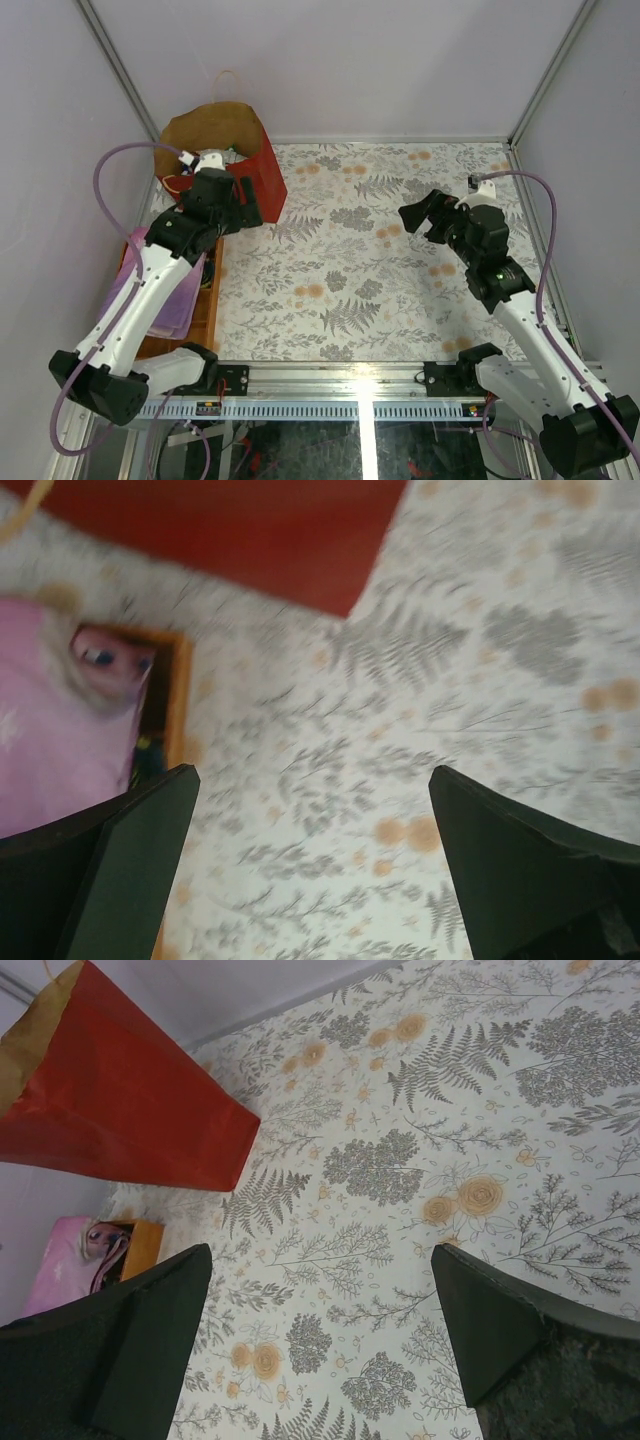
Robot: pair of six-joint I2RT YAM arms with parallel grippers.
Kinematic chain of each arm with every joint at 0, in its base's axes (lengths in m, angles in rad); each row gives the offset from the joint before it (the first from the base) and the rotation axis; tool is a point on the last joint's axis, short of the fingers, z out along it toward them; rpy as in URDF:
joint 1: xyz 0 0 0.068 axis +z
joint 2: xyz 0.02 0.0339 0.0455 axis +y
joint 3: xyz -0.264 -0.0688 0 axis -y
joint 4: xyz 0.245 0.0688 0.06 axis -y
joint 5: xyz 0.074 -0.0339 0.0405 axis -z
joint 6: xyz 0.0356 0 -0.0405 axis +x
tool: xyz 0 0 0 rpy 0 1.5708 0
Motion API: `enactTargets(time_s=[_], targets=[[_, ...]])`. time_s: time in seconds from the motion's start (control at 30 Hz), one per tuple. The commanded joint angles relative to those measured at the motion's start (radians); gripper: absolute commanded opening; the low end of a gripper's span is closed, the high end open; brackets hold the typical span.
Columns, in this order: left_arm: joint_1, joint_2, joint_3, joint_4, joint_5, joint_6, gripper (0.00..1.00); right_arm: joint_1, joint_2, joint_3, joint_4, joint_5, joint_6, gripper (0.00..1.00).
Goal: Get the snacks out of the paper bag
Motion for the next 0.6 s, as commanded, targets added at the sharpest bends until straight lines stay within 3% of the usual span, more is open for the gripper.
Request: enactTargets(time_s=[0.0,0.13,0.27,0.4,0.57], targets=[[0.051,-0.034,-0.125,-0.090,-0.059,-0.076,1.00,0.007,-0.015,-0.003,0.076,-0.057,0.001,0.99],[0.141,-0.021,-0.267,-0.018,-0.005,-0.082,1.00,0.007,-0.043,-0.039,0.095,-0.075,0.003,0.99],[0.209,0.038,-0.376,0.113,0.140,-0.103,0.90,0.007,-0.064,-0.061,0.107,-0.099,0.013,0.99],[0.222,0.104,-0.386,0.148,0.019,-0.112,0.88,0.008,-0.076,-0.078,0.106,-0.120,0.017,0.99],[0.230,0.203,-0.320,0.143,0.004,-0.058,0.83,0.007,-0.083,-0.109,0.127,-0.151,0.035,0.99]])
